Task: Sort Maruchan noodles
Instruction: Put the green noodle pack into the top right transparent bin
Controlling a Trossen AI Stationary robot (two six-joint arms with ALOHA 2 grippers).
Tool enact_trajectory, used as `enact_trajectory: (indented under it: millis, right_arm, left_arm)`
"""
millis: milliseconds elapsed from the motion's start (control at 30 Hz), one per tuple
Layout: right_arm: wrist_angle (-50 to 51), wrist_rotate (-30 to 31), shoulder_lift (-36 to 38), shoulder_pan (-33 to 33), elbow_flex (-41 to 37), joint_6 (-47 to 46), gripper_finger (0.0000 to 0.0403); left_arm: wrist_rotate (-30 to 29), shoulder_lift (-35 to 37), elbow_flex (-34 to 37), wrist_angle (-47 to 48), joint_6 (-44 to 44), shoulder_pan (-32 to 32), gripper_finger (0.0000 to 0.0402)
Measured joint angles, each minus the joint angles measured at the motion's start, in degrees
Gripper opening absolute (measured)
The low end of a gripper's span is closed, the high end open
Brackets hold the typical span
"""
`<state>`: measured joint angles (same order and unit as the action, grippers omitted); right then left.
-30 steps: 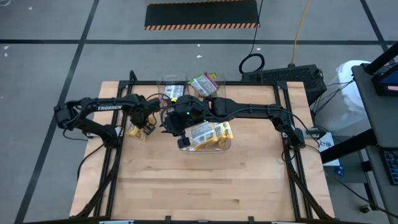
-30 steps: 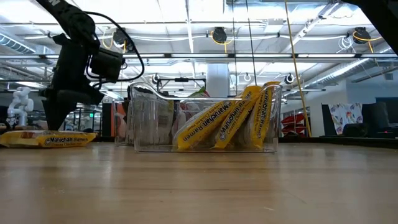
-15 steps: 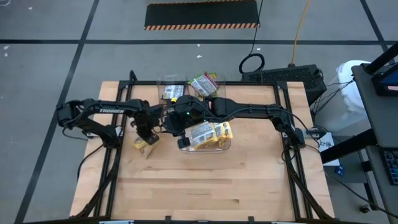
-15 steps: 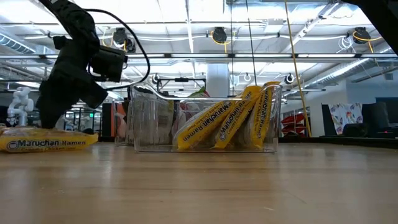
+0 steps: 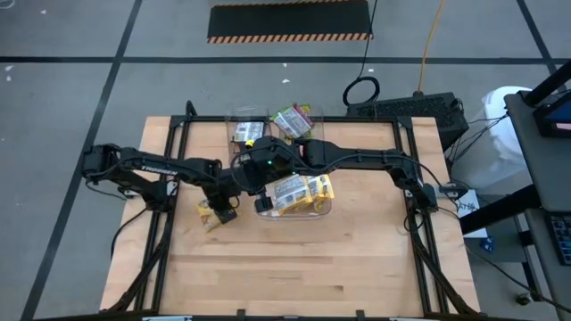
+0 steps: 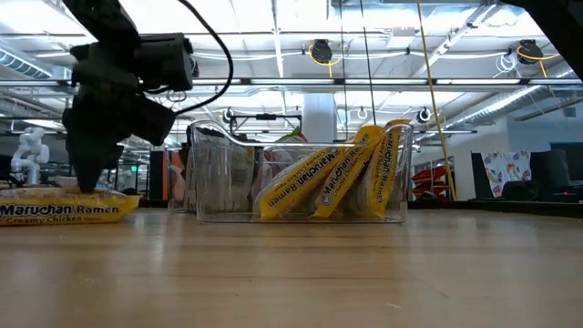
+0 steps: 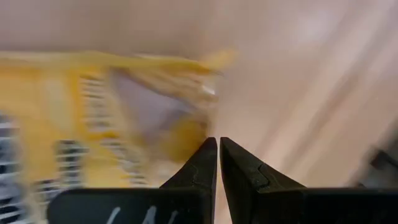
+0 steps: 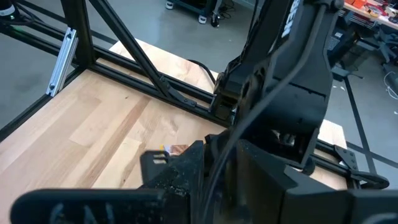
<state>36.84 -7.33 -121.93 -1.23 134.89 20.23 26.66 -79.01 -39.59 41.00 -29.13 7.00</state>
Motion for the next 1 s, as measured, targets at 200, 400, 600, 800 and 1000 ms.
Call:
enact_trajectory:
  millis: [200,400,600,800,1000]
  right_arm:
    - [0.02,-0.28,0.00,0.00,0.00,-2.46,0.0093]
    - [-2.78,-0.22,0.00,-0.51,0.00,-4.41,0.0093]
    - [-5.37,2.03,-0.11,-1.40,0.00,-7.34,0.0093]
    - [-11.44,1.22,-2.65,-2.61,0.07,-8.63,0.0093]
    - [-15.65,-0.44,-7.60,-2.82,0.07,-12.06,0.0093]
  left_arm:
    - [-12.02,5.53,-0.02,4.71,-3.63,-0.22,0.0026]
    - [-15.64,18.72,-0.06,11.63,-7.35,-0.17,0.0026]
    - [-19.53,34.67,-0.09,15.70,-12.69,-0.17,0.0026]
    - [-19.81,45.55,-0.09,16.35,-13.46,-0.74,0.0026]
    - [-19.69,53.29,-0.13,16.93,-11.86,-0.80,0.0026]
